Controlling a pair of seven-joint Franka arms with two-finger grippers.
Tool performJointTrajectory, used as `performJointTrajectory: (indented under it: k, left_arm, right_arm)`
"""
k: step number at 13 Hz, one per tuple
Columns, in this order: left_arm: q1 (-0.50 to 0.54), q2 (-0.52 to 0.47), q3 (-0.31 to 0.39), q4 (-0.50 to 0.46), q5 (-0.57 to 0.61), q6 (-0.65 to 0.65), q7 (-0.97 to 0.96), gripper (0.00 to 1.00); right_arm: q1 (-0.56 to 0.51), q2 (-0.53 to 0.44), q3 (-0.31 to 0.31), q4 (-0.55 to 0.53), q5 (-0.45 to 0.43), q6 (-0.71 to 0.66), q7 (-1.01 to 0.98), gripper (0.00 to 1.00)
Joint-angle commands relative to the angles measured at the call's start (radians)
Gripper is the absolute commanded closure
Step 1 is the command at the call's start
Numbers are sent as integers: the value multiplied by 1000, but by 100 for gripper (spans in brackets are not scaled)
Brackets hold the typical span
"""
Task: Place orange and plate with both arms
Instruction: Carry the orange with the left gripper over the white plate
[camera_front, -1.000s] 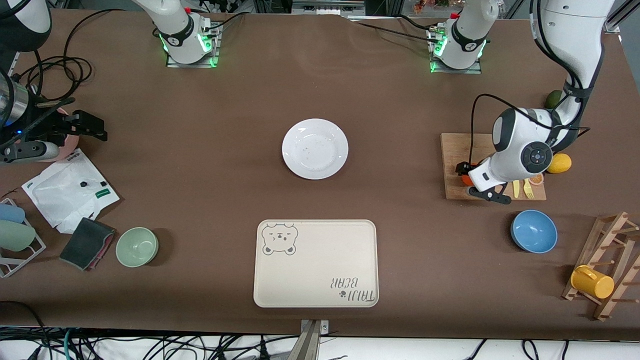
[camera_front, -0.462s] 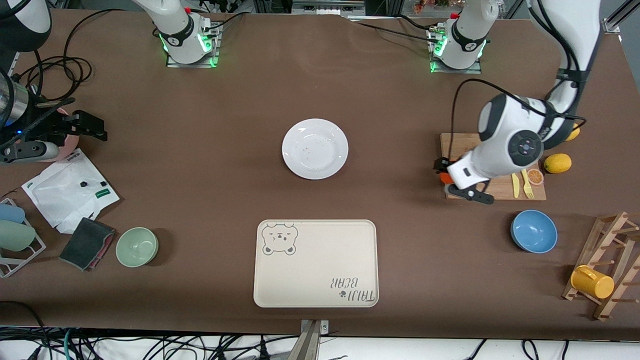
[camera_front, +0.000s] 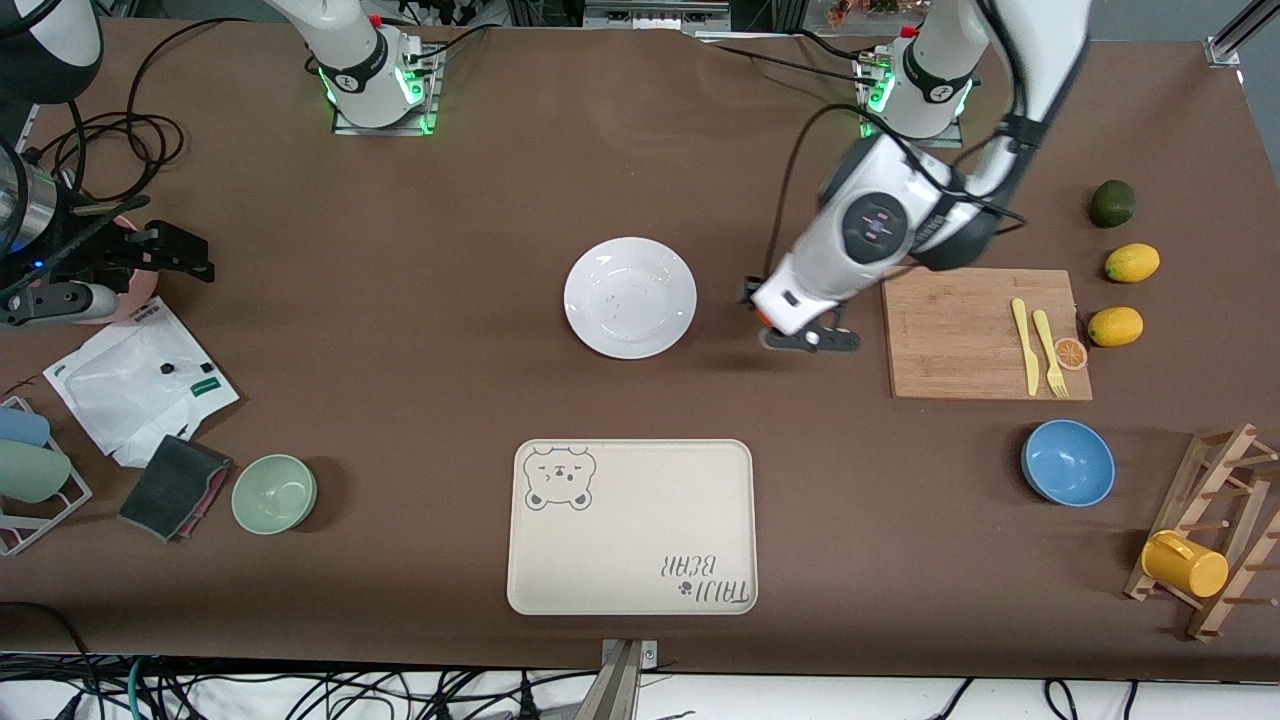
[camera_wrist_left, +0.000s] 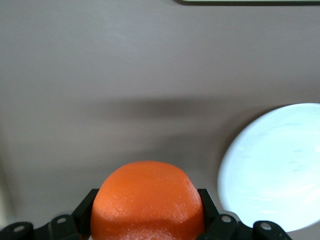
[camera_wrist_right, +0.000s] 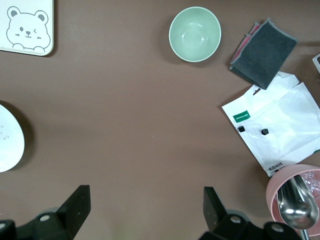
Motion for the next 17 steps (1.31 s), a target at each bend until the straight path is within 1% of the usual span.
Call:
performJointTrajectory:
  k: [1,2,4,5,7,10,12,13,14,17]
  left_arm:
    - [-126,143,7,163,-2,-18,-273,65]
    - [-175,197,9,222,-2,-18,-339,65]
    - [-275,298,20,298,-2,-7,-449,65]
    - [-326,336,56,341,-2,8,-493,65]
    - [-413,360,142,356,-4,37,-511,65]
    - [-455,422,156,355,-4,146,-533,65]
    - [-455,443,161,355,-2,161,-531,64]
    - [-454,441,161,356,-2,161,-531,37]
    - [-450,435,161,356,-4,161,-533,1]
    - [-415,394,164,363,-2,143,-533,0]
  right_arm:
    - [-4,4,0,12,12,-6,9,0]
    - [-4,4,2,12,12,-7,9,0]
    - [-4,4,2,12,12,-7,9,0]
    - [-4,4,2,12,12,-7,9,0]
    - [-4,4,2,13,12,-9,9,0]
    - [-6,4,2,13,9,-11,7,0]
    - [-7,6,0,12,8,-12,6,0]
    - [-7,7,0,12,9,-12,4,0]
    - [-7,6,0,13,9,-12,4,0]
    - [-17,7,-1,13,11,-12,5,0]
